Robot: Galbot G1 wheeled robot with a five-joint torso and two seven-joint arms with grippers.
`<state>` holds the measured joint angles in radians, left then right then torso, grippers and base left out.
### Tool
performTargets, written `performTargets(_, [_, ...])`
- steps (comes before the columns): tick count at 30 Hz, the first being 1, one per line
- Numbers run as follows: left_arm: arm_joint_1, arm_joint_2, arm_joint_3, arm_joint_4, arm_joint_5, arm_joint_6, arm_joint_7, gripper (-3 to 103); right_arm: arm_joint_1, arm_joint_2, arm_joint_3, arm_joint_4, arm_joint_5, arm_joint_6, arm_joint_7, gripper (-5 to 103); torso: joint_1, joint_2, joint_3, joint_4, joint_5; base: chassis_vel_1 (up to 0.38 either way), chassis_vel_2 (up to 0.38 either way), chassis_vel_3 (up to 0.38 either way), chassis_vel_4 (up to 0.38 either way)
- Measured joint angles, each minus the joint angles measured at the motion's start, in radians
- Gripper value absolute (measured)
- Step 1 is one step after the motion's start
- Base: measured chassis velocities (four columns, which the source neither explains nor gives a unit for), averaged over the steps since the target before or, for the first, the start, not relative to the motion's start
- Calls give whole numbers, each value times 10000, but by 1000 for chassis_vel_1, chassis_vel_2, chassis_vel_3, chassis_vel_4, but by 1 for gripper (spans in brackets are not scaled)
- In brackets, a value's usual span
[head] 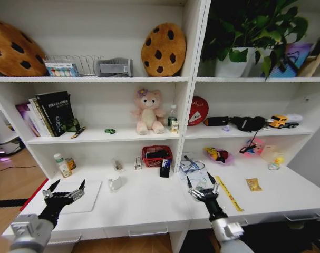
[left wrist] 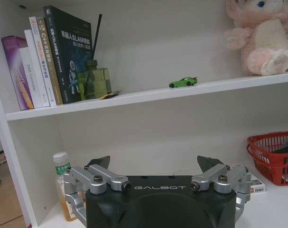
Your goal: Organize the objects on the table.
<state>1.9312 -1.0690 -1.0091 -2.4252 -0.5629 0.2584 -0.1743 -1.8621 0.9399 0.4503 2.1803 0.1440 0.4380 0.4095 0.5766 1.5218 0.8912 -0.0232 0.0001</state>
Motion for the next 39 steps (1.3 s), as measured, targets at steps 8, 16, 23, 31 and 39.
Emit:
performTargets(8, [-1,0,0,1,0,-1,-1,100,-2228,1235,2774,-584,163,588,-1611,100,1,0,1,5,-1,0,0,0,0])
performTargets(16, [-1,0,0,0,0,-1,0,100,-4100,2971,3815,-510,410,1587,-2071,100,0,0,1,-1,-3,-3,-7,2,7])
performTargets(23, [0,0,0,0,0,-1,-1,100,-4553,3468,3393,-646,-310,2516,-1900,100,0,0,1,3,-1,-127,-122,112,132])
performTargets(31, [-1,0,0,1,0,-1,-1,100,-4341,3515,2961,-873,-589,2692,-1939,100,1,-1,2,4,-6,-245,-230,237,246])
performTargets(39, [-1,-1,2,-2,0,-1,2,100,-3153,2807,1722,-473,295,1643,-3818,100,2,-2,2,2,5,-132,-159,151,160])
